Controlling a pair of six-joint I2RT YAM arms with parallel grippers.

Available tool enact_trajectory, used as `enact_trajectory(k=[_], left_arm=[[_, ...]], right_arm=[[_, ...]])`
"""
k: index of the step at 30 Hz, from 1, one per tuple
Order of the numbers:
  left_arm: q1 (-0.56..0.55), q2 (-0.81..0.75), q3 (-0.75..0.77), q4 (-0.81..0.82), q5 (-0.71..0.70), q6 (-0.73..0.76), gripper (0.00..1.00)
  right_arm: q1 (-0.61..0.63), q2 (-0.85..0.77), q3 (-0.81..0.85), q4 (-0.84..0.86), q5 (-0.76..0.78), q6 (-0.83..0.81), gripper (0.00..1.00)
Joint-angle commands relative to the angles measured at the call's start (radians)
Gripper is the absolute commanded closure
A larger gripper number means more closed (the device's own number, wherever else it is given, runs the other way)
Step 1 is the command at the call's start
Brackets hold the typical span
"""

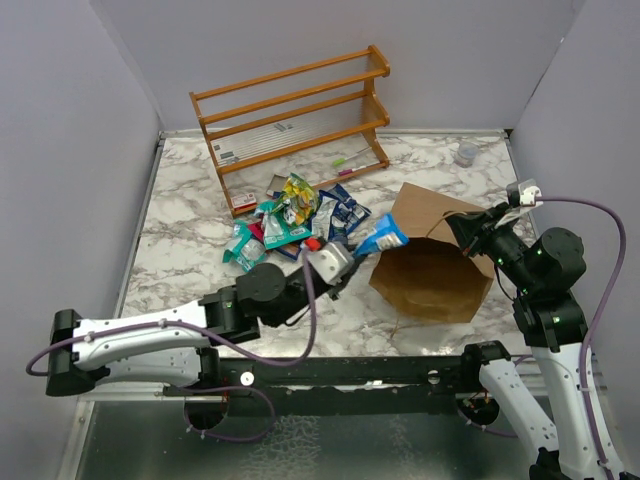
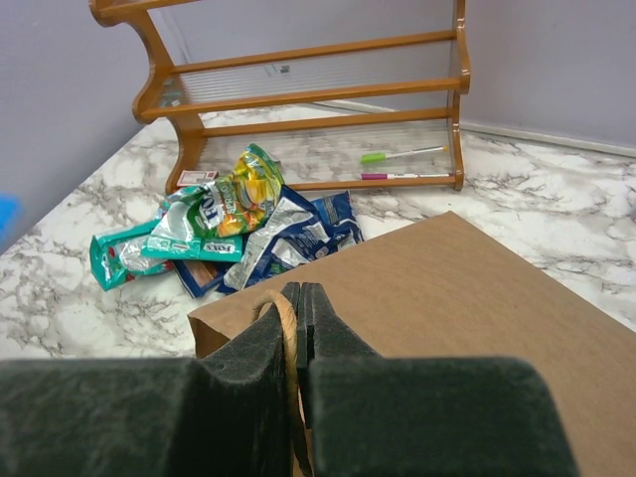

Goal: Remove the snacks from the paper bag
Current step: Place the snack at the center of the board.

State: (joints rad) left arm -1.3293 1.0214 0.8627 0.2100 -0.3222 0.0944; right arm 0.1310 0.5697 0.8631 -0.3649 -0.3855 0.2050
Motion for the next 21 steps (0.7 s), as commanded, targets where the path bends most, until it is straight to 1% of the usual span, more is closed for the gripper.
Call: enact_trajectory(k=[1, 4, 5, 7, 9, 10, 12, 16, 18, 21], left_arm=[[0.003, -0.116, -0.068, 0.120, -0.361, 0.079, 0.76], [0.019, -0.109, -0.122, 0.232, -0.640, 0.125, 0.76], [0.040, -0.087, -0.127, 0.228, -0.703, 0.122, 0.76], [0.121, -0.042, -0.119, 0.136, -0.739, 0.024, 0.76], [0.224, 0.009, -0.104, -0.015, -0.669, -0.145, 0.76], [0.267, 0.029, -0.105, -0.061, -0.623, -0.219, 0.76], [0.334, 0.068, -0.122, -0.096, -0.542, -0.317, 0.76], [0.403, 0.169, -0.144, -0.071, -0.380, -0.441, 0.76], [0.435, 0.225, -0.138, -0.043, -0.300, -0.472, 0.77], [0.488, 0.296, -0.105, -0.020, -0.238, -0.495, 0.79]], right_arm=[[0.002, 0.002, 0.003, 0.041, 0.014, 0.009, 0.98], [0.002, 0.000, -0.003, 0.044, 0.016, 0.008, 0.98], [0.002, -0.002, -0.005, 0.046, 0.016, 0.010, 0.98], [0.002, -0.004, -0.005, 0.044, 0.016, 0.011, 0.98], [0.002, -0.005, -0.001, 0.041, 0.016, 0.009, 0.98], [0.002, -0.005, 0.000, 0.039, 0.016, 0.009, 0.98], [0.002, -0.004, -0.001, 0.039, 0.015, 0.009, 0.98], [0.002, -0.004, -0.004, 0.043, 0.009, 0.012, 0.98], [0.002, -0.007, -0.003, 0.039, 0.011, 0.012, 0.98], [0.002, -0.010, 0.003, 0.033, 0.011, 0.010, 0.98]])
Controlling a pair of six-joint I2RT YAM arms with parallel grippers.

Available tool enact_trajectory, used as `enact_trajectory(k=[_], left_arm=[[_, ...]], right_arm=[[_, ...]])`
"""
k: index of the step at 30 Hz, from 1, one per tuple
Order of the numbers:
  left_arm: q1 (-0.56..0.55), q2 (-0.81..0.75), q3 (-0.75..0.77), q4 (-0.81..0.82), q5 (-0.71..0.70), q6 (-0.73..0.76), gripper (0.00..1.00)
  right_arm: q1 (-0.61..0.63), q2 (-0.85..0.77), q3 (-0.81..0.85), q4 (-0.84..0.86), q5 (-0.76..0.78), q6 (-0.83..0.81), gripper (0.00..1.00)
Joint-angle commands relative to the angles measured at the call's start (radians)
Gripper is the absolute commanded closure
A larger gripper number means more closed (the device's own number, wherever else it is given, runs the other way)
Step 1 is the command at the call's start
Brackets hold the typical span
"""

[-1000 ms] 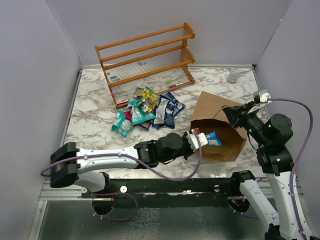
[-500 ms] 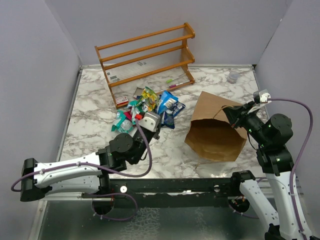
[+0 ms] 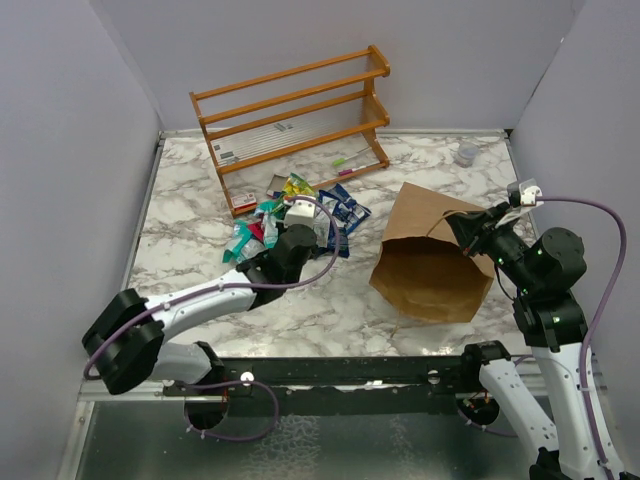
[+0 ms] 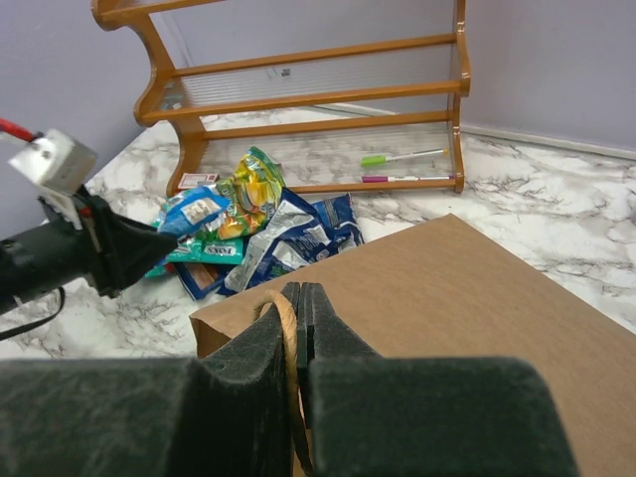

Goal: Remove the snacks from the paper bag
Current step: Place the snack at the center of the board, then adjust the paper bag at the center of the board.

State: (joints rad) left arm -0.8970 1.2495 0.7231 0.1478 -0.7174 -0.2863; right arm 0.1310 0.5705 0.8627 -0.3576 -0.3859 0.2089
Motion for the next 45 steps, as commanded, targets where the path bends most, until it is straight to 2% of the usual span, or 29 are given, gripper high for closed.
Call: enact_trajectory(k=[1, 6, 13, 15, 19, 21, 23, 33, 41, 45], left_arm=[[0.071, 0.087, 0.041, 0.064, 0.173, -0.110, 0.79], [0.159, 0.195, 0.101, 0.123, 0.243, -0.112, 0.79], [0.251, 0.357, 0.253, 0.103, 0.363, -0.157, 0.76], [0.263, 0.386, 0.265, 0.094, 0.382, -0.173, 0.67], [0.278, 0.387, 0.226, 0.092, 0.426, -0.202, 0.41], [0.280, 0.360, 0.197, 0.092, 0.446, -0.206, 0.32], [0.282, 0.315, 0.166, 0.086, 0.453, -0.209, 0.28], [0.282, -0.067, 0.092, -0.006, 0.506, -0.178, 0.19], [0.282, -0.255, 0.205, -0.154, 0.481, -0.036, 0.14], [0.282, -0.336, 0.221, -0.175, 0.479, 0.054, 0.11]], right_arm=[[0.002, -0.011, 0.005, 0.022, 0.012, 0.006, 0.98], [0.002, -0.015, 0.008, 0.017, 0.013, 0.005, 0.98], [0.002, -0.017, 0.017, 0.007, 0.018, 0.001, 0.98], [0.002, -0.019, 0.021, 0.004, 0.021, -0.001, 0.98], [0.002, -0.018, 0.020, 0.004, 0.025, -0.002, 0.98], [0.002, -0.017, 0.014, 0.011, 0.021, 0.000, 0.98], [0.002, -0.014, 0.010, 0.018, 0.016, 0.002, 0.98], [0.002, 0.018, 0.051, -0.001, -0.014, -0.003, 0.98], [0.002, 0.075, 0.136, 0.013, -0.075, 0.067, 0.98], [0.002, 0.135, 0.188, 0.021, -0.067, 0.081, 0.98]])
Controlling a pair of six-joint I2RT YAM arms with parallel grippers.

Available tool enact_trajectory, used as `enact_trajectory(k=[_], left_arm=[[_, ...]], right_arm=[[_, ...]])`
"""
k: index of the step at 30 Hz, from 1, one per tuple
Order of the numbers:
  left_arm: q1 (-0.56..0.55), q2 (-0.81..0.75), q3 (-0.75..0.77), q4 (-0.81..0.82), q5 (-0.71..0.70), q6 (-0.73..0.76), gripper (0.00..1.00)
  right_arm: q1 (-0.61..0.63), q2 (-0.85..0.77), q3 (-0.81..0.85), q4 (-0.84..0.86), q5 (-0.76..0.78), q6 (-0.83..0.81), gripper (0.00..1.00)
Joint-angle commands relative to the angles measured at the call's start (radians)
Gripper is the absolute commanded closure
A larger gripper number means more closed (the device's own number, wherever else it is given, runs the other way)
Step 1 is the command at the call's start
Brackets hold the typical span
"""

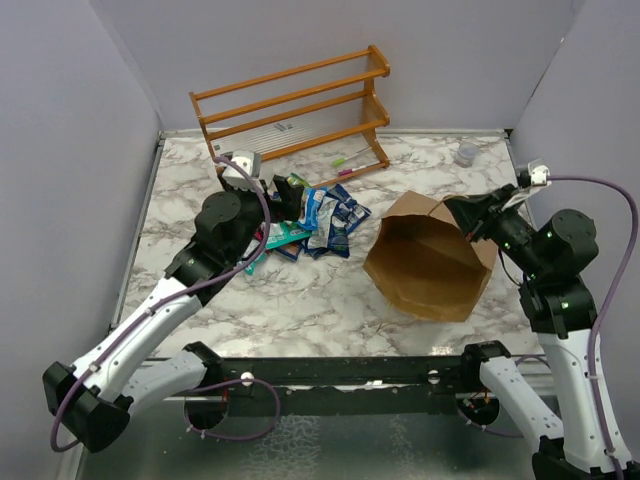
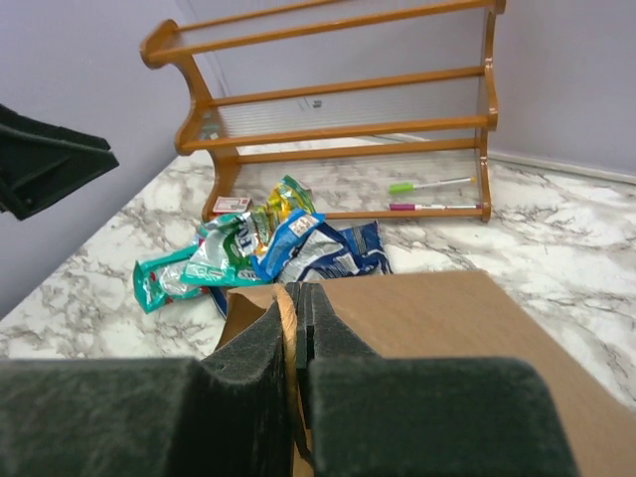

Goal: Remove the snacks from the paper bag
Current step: Adjust the paper bag at the center of the board.

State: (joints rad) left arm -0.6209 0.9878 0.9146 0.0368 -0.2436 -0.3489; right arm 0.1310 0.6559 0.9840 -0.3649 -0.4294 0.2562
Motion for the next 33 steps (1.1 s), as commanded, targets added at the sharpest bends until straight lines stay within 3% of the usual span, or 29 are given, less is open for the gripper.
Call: enact_trajectory(k=[1, 11, 16, 22, 29, 33], left_arm=[[0.006, -0.092, 0.031, -0.067, 0.000, 0.142, 0.11], [0.006, -0.197, -0.006, -0.101, -0.024, 0.232, 0.08], [0.006, -0.205, -0.010, -0.116, -0.014, 0.244, 0.08], [0.006, -0.216, -0.018, -0.113, -0.012, 0.237, 0.08], [0.006, -0.208, -0.019, -0.115, 0.006, 0.235, 0.08], [0.006, -0.213, -0.022, -0.113, 0.018, 0.230, 0.08]], right_arm=[[0.002, 0.070, 0.086, 0.020, -0.013, 0.035, 0.98], [0.002, 0.321, 0.299, -0.036, 0.285, 0.120, 0.98], [0.002, 0.423, 0.364, -0.072, 0.532, 0.098, 0.98], [-0.001, 0.440, 0.310, -0.039, 0.873, 0.031, 0.98], [-0.017, 0.466, 0.266, 0.026, 1.078, -0.056, 0.96], [-0.018, 0.511, 0.286, 0.045, 1.097, -0.141, 0.95]])
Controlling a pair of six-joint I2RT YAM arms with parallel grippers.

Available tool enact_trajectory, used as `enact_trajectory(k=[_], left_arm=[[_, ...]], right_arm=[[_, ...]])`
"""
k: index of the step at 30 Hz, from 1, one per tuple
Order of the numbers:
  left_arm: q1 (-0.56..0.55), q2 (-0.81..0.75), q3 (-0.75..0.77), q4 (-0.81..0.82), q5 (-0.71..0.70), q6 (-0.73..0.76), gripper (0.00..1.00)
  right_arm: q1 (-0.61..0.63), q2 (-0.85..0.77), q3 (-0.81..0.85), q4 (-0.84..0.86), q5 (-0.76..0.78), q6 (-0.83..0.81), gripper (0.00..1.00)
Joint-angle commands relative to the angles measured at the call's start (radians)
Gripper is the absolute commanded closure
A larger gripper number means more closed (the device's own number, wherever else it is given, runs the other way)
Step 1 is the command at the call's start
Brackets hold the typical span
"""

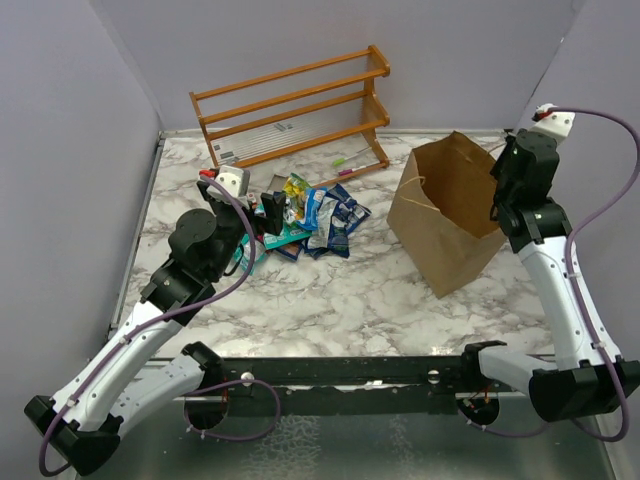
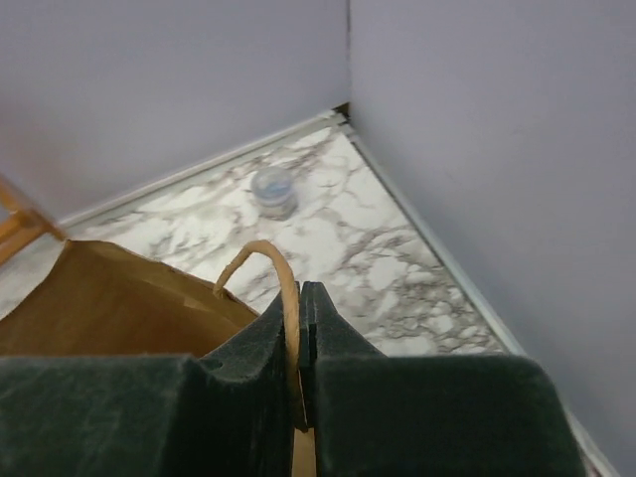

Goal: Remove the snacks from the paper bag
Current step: Adjust the paper bag at the center of the board, then reset both arms

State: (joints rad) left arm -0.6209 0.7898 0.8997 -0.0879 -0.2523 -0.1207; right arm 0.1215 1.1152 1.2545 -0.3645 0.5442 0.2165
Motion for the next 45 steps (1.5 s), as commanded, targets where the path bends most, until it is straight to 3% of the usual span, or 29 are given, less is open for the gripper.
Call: enact_trajectory(k=[1, 4, 8, 10, 13, 17, 25, 29, 36, 45], left_arm=[[0.006, -0.016, -0.008, 0.012, 0.027, 0.000, 0.08], [0.006, -0.021, -0.007, 0.014, 0.030, 0.000, 0.08], [0.006, -0.025, -0.013, 0.024, 0.036, -0.003, 0.08], [0.006, -0.020, -0.013, 0.025, 0.036, -0.003, 0.08], [0.006, -0.012, -0.011, 0.030, 0.036, -0.009, 0.07], [0.007, 0.014, -0.003, 0.045, 0.040, -0.016, 0.06], [0.007, 0.080, 0.108, 0.037, 0.016, -0.036, 0.01], [0.007, 0.077, 0.221, 0.013, -0.023, 0.000, 0.01], [0.007, 0.001, 0.357, 0.013, -0.093, 0.068, 0.01], [0.006, -0.134, 0.348, 0.033, -0.132, 0.094, 0.01]], right_arm=[[-0.008, 0.065, 0.037, 0.020, 0.119, -0.105, 0.93], [-0.007, 0.061, 0.086, -0.053, 0.042, -0.104, 0.82], [-0.008, 0.008, 0.104, -0.101, -0.036, -0.081, 0.45], [-0.008, -0.014, 0.123, -0.137, -0.033, -0.073, 0.32], [-0.008, -0.064, 0.135, -0.169, -0.044, -0.078, 0.20], [-0.007, -0.136, 0.149, -0.157, -0.171, -0.089, 0.03], [0.013, -0.257, 0.191, -0.092, -0.633, -0.115, 0.01], [0.045, -0.304, 0.215, -0.068, -0.754, -0.095, 0.01], [0.086, -0.435, 0.266, -0.046, -0.743, -0.127, 0.01], [0.093, -0.566, 0.246, 0.000, -0.594, -0.138, 0.01]])
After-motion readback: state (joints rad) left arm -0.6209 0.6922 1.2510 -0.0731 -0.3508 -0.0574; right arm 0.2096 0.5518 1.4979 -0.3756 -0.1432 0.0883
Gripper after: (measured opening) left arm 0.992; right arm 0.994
